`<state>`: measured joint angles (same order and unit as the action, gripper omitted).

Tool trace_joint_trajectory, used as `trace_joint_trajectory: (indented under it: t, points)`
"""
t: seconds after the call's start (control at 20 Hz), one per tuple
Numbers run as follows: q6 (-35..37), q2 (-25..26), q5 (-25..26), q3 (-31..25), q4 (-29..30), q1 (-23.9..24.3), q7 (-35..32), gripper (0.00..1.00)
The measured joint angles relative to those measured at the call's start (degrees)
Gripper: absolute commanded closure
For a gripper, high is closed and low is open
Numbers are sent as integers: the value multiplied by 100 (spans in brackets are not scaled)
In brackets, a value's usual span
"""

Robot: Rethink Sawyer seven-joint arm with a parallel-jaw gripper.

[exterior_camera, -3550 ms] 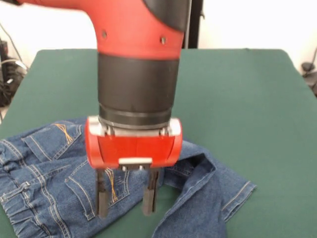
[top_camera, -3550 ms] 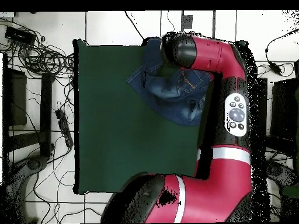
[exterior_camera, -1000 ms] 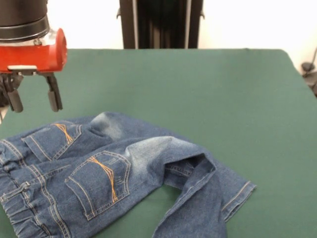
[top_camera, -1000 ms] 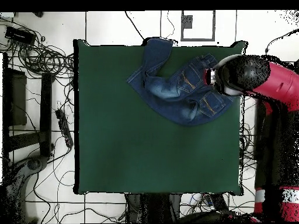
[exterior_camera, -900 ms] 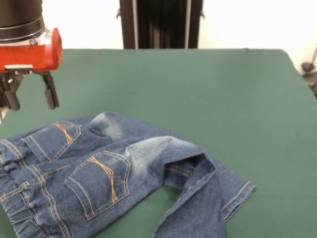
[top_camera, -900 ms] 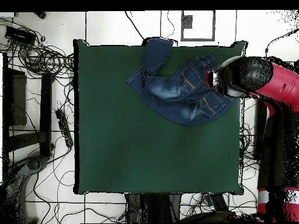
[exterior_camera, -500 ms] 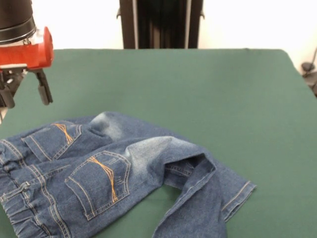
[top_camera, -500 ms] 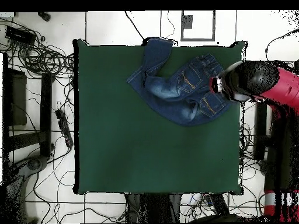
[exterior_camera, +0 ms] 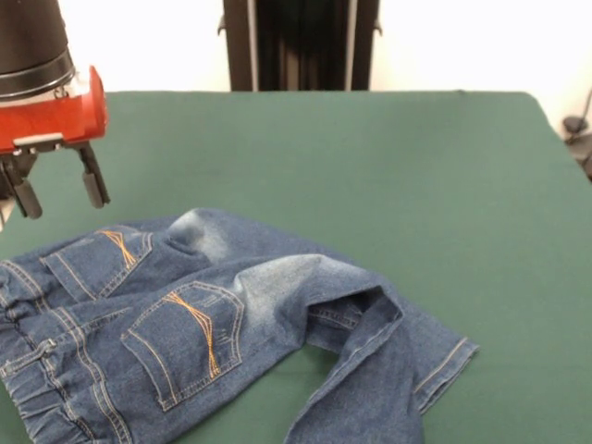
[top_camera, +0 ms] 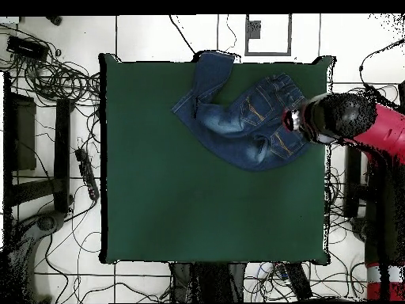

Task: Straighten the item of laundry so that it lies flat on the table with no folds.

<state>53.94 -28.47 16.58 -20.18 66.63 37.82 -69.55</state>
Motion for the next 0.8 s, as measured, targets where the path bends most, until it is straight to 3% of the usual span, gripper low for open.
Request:
trace_joint_trajectory:
  t: [0.8]
  points:
    - [-86, -6, 707, -209, 60, 70, 44, 0]
